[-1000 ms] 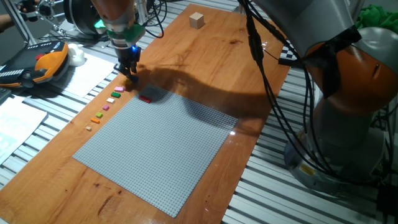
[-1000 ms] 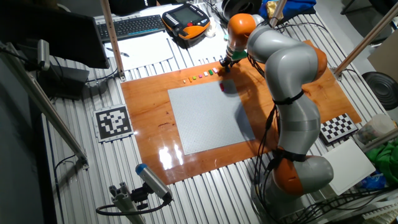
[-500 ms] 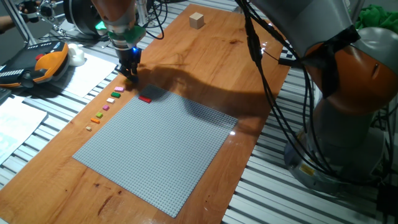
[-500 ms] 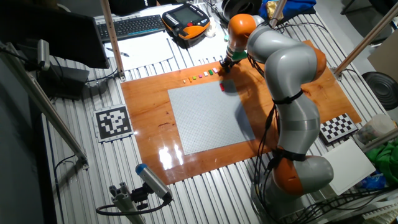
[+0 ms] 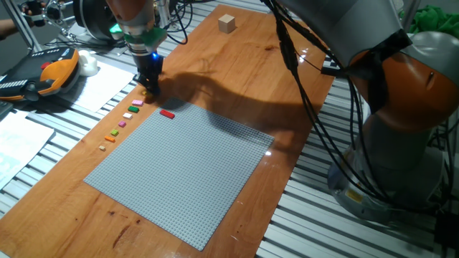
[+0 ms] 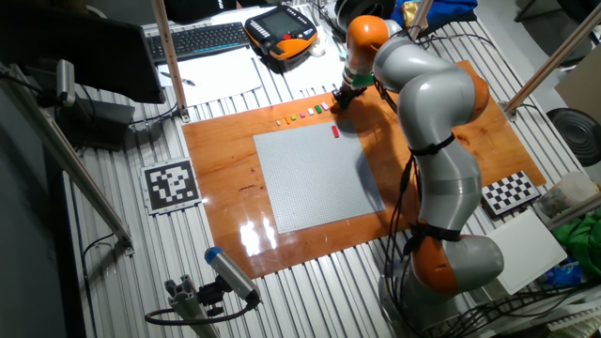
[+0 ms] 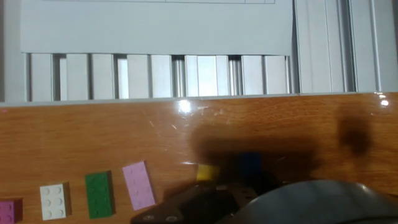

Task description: Stack small Lego blocks randomly, one at a time

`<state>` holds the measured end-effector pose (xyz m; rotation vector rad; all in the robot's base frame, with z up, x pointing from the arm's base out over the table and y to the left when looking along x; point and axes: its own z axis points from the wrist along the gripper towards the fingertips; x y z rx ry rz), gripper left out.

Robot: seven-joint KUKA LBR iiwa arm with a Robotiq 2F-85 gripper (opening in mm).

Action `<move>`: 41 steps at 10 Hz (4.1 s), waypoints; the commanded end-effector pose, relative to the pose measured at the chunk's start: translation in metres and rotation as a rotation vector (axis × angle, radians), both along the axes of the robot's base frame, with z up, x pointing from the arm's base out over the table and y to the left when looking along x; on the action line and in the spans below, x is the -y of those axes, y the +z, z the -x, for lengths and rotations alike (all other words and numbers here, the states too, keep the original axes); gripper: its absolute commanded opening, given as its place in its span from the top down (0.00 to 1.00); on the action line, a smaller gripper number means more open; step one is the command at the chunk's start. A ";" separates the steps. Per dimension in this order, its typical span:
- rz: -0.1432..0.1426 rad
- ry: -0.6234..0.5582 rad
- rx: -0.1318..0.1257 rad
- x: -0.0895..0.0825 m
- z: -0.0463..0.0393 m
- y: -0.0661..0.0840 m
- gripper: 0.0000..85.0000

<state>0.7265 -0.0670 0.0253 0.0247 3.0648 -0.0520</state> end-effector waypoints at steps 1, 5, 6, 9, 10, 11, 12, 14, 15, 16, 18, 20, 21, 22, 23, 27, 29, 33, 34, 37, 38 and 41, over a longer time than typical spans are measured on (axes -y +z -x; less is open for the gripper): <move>-0.009 0.002 -0.007 0.000 0.0003 0.000 0.80; -0.020 -0.029 -0.030 -0.023 0.0221 0.035 1.00; -0.023 -0.044 -0.047 -0.031 0.0378 0.053 1.00; -0.013 -0.108 -0.043 -0.058 0.0844 0.066 1.00; -0.024 -0.120 -0.043 -0.063 0.0929 0.063 1.00; -0.034 -0.132 -0.044 -0.068 0.0993 0.061 1.00; -0.034 -0.144 -0.043 -0.074 0.1046 0.057 1.00; -0.030 -0.154 -0.035 -0.085 0.1080 0.047 1.00; -0.015 -0.156 -0.026 -0.087 0.1076 0.040 1.00; -0.004 -0.157 -0.010 -0.087 0.1074 0.030 1.00; -0.003 -0.185 -0.010 -0.087 0.1064 0.023 1.00; -0.003 -0.186 -0.013 -0.086 0.1071 0.021 1.00; -0.003 -0.185 -0.010 -0.086 0.1081 0.018 1.00; -0.009 -0.185 -0.007 -0.086 0.1081 0.014 1.00; -0.011 -0.183 -0.003 -0.086 0.1079 0.012 1.00; -0.015 -0.184 0.001 -0.087 0.1076 0.007 1.00; -0.015 -0.178 0.009 -0.087 0.1066 0.003 1.00; -0.017 -0.174 0.016 -0.087 0.1064 0.000 1.00; -0.018 -0.174 0.016 -0.088 0.1064 0.000 1.00; -0.007 -0.156 0.007 -0.090 0.1070 0.004 1.00; 0.004 -0.135 0.001 -0.091 0.1074 0.005 1.00; 0.005 -0.120 0.000 -0.091 0.1079 0.004 1.00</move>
